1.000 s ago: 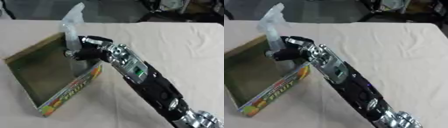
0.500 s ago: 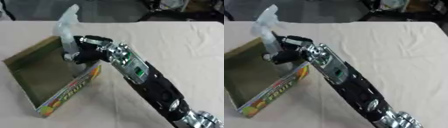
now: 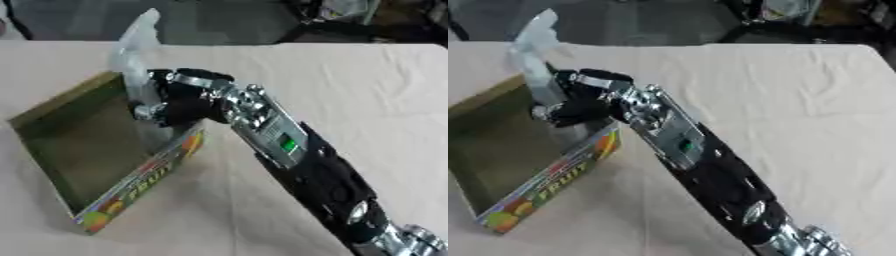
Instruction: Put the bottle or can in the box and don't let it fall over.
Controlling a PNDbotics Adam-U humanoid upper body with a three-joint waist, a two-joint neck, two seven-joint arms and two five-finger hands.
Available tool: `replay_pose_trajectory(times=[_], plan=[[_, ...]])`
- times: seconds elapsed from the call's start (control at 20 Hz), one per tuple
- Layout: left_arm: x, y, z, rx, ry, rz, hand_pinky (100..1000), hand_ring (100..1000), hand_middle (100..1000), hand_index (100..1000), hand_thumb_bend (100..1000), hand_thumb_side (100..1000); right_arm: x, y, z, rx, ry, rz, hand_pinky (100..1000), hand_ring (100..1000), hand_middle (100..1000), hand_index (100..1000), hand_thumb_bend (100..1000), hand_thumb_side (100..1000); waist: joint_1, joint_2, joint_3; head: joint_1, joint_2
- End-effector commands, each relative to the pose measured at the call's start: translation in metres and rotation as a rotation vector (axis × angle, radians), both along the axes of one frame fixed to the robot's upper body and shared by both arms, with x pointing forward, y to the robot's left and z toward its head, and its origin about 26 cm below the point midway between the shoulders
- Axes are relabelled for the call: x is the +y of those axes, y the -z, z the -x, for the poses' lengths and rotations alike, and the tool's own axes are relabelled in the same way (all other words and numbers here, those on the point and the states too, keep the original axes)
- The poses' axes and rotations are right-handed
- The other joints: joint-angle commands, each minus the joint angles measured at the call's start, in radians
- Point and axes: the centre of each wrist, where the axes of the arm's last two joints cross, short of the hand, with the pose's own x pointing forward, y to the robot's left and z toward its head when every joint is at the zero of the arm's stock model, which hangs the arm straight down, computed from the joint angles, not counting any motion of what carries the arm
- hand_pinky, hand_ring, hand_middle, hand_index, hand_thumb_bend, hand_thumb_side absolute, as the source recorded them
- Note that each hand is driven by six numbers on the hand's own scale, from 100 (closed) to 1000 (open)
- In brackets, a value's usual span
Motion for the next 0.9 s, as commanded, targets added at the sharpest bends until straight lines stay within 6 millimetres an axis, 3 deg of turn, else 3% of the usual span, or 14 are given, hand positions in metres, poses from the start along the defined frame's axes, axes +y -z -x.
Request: replay_pose_trajectory(times=[0.05,0.9], plan=[[0.003,-0.009,0.004,-0.028,-0.007,-0.024,1000,735,611,710,100,647,-0.003,-0.013,0.006,-0.032,-0.004,-0.019,1000,1000,1000,1000,100,387,0.008,-0.017,-0.001,0.004,-0.002],[0.006,-0.003,0.005,-0.008,-0.02,-0.023,1000,739,612,710,100,647,-0.015,-0.03,0.028,-0.082,-0.009,-0.061,1000,1000,1000,1000,100,387,0.015,-0.019,-0.033,0.024,-0.007]])
